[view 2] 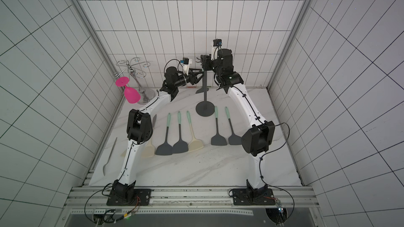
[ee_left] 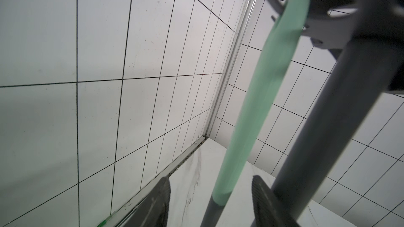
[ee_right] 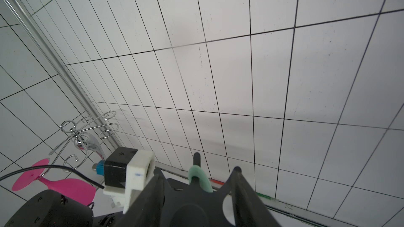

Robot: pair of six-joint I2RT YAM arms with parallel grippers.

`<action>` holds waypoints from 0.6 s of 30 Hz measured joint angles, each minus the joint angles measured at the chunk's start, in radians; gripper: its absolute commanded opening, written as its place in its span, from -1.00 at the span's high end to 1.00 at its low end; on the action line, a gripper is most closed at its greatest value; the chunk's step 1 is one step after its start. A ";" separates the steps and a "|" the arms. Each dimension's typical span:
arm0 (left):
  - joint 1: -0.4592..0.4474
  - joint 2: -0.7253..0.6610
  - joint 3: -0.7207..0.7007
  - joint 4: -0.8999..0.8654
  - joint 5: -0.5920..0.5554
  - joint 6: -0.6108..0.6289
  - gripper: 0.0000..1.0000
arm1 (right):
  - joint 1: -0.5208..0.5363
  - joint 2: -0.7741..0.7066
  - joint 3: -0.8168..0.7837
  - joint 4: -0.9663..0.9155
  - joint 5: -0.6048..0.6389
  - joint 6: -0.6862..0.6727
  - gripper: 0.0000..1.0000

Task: Take the spatula off the kitchen utensil rack
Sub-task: Take off the spatula from the rack.

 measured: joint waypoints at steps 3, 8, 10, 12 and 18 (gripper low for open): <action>-0.011 0.002 0.009 0.002 -0.026 0.002 0.23 | -0.004 -0.021 -0.035 0.014 0.000 0.000 -0.03; -0.020 0.002 0.012 0.013 -0.035 0.025 0.99 | -0.004 -0.054 -0.095 0.037 0.006 0.001 -0.02; -0.022 -0.002 -0.003 0.028 -0.050 0.073 1.00 | -0.004 -0.064 -0.117 0.045 0.012 0.001 -0.02; -0.019 -0.023 -0.038 0.040 -0.062 0.092 1.00 | -0.004 -0.072 -0.137 0.050 0.015 0.013 -0.02; -0.016 -0.120 -0.170 0.045 -0.121 0.133 1.00 | -0.003 -0.100 -0.188 0.079 0.015 0.039 -0.01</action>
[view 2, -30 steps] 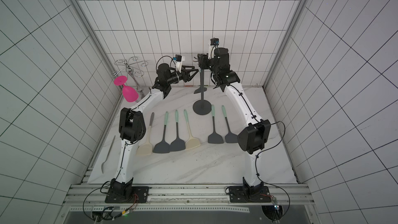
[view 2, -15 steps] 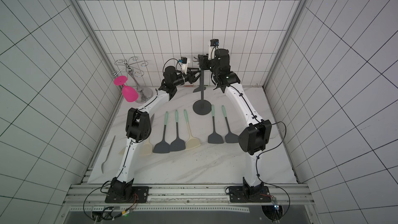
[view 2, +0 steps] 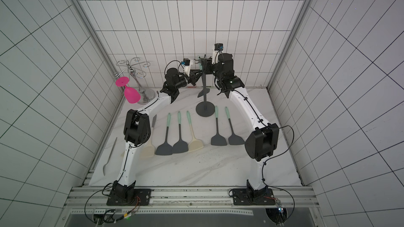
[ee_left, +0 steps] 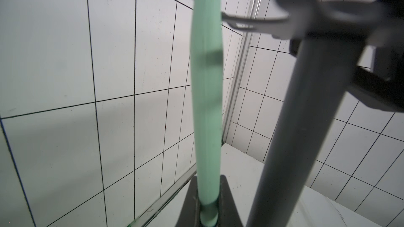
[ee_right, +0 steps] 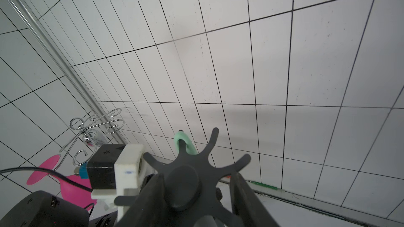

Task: Take the spatula off the kitchen utensil rack
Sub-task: Take off the spatula from the rack.

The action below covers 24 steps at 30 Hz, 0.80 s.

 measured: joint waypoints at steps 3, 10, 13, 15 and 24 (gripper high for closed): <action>0.001 -0.038 -0.045 0.000 -0.026 0.005 1.00 | 0.000 -0.016 -0.027 0.012 0.000 0.009 -0.01; 0.022 -0.101 -0.107 0.043 -0.093 -0.042 1.00 | -0.001 -0.030 -0.054 0.030 0.011 0.021 -0.02; 0.041 -0.133 -0.124 0.079 -0.112 -0.074 1.00 | -0.001 -0.035 -0.061 0.031 0.014 0.027 -0.02; 0.054 -0.154 -0.129 0.099 -0.121 -0.092 1.00 | -0.001 -0.036 -0.062 0.031 0.015 0.030 -0.02; 0.075 -0.295 -0.260 0.116 -0.150 -0.123 1.00 | -0.005 -0.050 -0.060 -0.002 -0.006 0.048 -0.20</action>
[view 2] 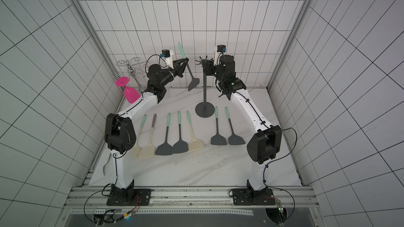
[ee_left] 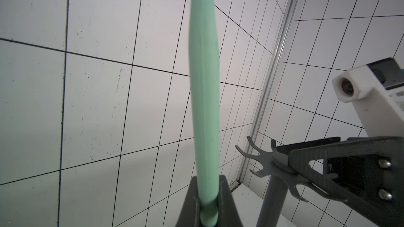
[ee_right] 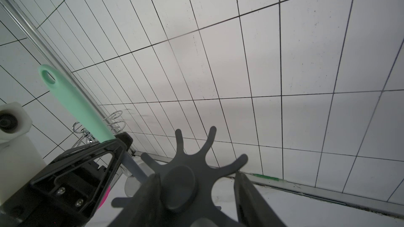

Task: Take the spatula off the kitchen utensil rack
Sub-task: Take off the spatula from the rack, then place the spatula at the center of the board.

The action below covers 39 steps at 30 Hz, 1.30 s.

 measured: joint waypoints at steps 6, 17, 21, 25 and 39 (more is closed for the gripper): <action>0.006 -0.187 -0.169 -0.076 -0.027 -0.009 1.00 | -0.002 -0.055 0.001 -0.116 -0.079 0.004 -0.23; 0.002 -0.561 -0.470 -0.216 -0.057 -0.137 1.00 | -0.002 -0.409 -0.315 -0.205 -0.135 0.004 -0.24; -0.041 -0.615 -0.510 -0.346 -0.114 -0.163 1.00 | 0.015 -0.533 -0.489 -0.216 -0.108 0.003 -0.24; -0.121 -0.653 -0.554 -0.453 -0.179 -0.172 1.00 | 0.082 -0.611 -0.638 -0.231 -0.064 0.008 -0.23; -0.253 -0.648 -0.590 -0.623 -0.253 -0.316 1.00 | 0.449 -0.566 -0.711 -0.233 0.103 -0.027 -0.26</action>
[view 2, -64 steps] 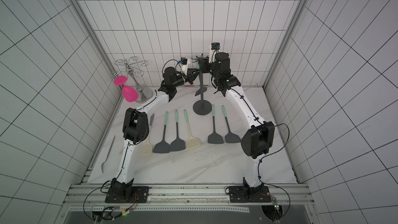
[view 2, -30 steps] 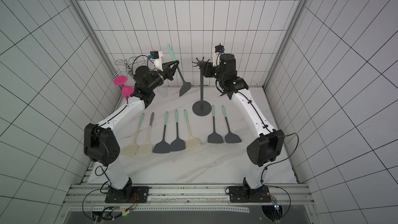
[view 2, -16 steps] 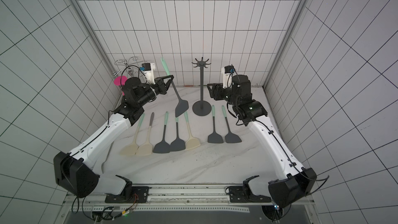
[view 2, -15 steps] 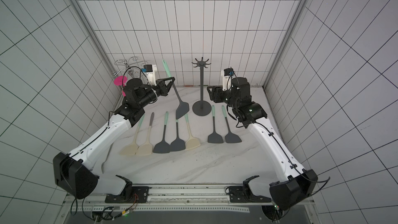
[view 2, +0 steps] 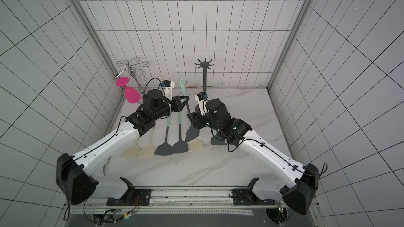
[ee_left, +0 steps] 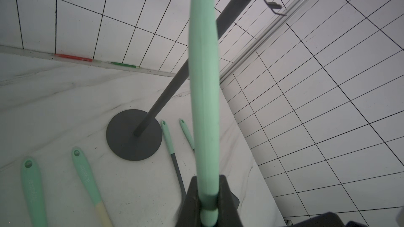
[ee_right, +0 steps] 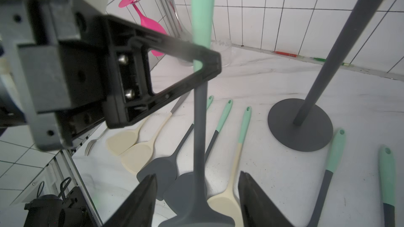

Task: Take the spatula off the kitchen utensil rack
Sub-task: Place the spatula at the center of the board.

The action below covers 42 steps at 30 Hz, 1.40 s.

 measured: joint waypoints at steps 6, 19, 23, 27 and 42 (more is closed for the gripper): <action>-0.006 -0.004 0.000 -0.029 0.005 -0.031 1.00 | 0.058 0.142 0.060 -0.043 0.124 -0.046 -0.17; 0.064 -0.136 -0.100 -0.001 0.154 0.021 0.08 | 0.040 0.097 0.045 -0.065 0.074 -0.139 1.00; 0.175 -0.183 -0.206 0.122 0.346 0.032 -0.31 | -0.108 0.054 0.034 -0.061 -0.165 -0.137 1.00; 0.226 -0.199 -0.258 0.223 0.507 0.040 -0.36 | -0.205 0.050 0.023 -0.050 -0.425 -0.127 1.00; 0.231 -0.055 -0.236 0.538 0.814 -0.060 -0.25 | -0.211 0.078 -0.076 0.194 -1.032 0.088 1.00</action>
